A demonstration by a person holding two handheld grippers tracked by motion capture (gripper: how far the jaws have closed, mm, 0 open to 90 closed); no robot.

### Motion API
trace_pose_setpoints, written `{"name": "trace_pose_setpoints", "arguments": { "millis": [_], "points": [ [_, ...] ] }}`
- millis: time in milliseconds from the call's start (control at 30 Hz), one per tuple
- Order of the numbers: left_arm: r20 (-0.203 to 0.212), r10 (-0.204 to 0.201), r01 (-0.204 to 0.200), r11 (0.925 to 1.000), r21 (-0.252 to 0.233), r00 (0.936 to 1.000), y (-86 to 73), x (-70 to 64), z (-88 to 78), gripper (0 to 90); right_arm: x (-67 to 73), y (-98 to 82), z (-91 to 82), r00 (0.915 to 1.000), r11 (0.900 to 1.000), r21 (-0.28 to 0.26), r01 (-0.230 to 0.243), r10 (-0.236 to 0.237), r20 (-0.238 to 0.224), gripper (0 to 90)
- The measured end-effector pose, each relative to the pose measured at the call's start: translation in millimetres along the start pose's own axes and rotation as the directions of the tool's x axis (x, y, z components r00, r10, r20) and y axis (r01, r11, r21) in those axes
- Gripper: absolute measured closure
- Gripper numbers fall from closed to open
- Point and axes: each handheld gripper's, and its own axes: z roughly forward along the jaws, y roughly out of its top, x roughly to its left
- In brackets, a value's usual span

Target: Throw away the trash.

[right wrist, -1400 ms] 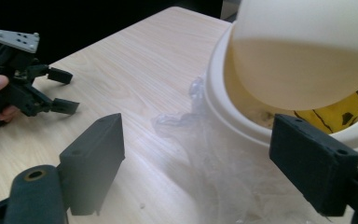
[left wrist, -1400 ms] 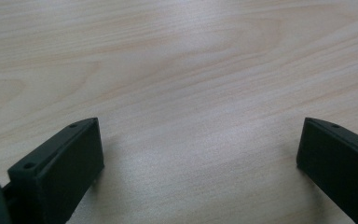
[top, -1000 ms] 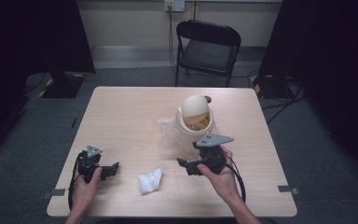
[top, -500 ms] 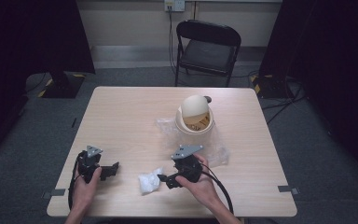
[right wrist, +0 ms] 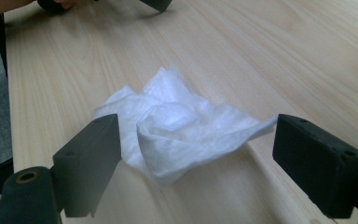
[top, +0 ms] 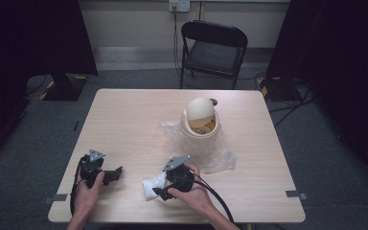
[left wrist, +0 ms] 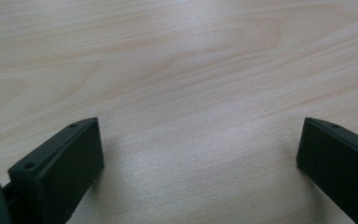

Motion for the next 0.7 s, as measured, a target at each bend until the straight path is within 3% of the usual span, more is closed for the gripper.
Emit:
{"name": "trace_pose_setpoints", "arguments": {
  "millis": [200,300,500,600,700],
  "points": [
    [0.000,0.000,0.000,1.0000,0.000,1.0000,0.0,0.0,0.0,0.0,-2.6,-3.1,11.1,0.9999,0.999,0.033,-0.002,0.002,0.016,25.2],
    [0.000,0.000,0.000,1.0000,0.000,1.0000,0.0,0.0,0.0,0.0,-2.8,-3.0,11.5,0.9996,1.000,0.030,0.004,-0.005,0.027,38.9],
    [0.001,0.001,-0.001,1.0000,0.001,1.0000,0.1,0.1,0.0,0.0,-2.4,-4.9,13.1,0.9998,0.999,0.042,0.017,-0.017,-0.008,63.7],
    [0.001,0.000,0.000,1.0000,0.001,1.0000,0.1,0.1,0.0,0.0,-5.3,-4.9,10.8,0.9999,1.000,0.024,0.014,-0.014,-0.002,76.3],
    [-0.002,-0.005,0.005,1.0000,0.000,1.0000,0.4,-0.3,0.4,0.0,-7.8,-5.2,10.0,1.0000,1.000,0.015,0.006,-0.006,0.002,79.5]
  ]
}}
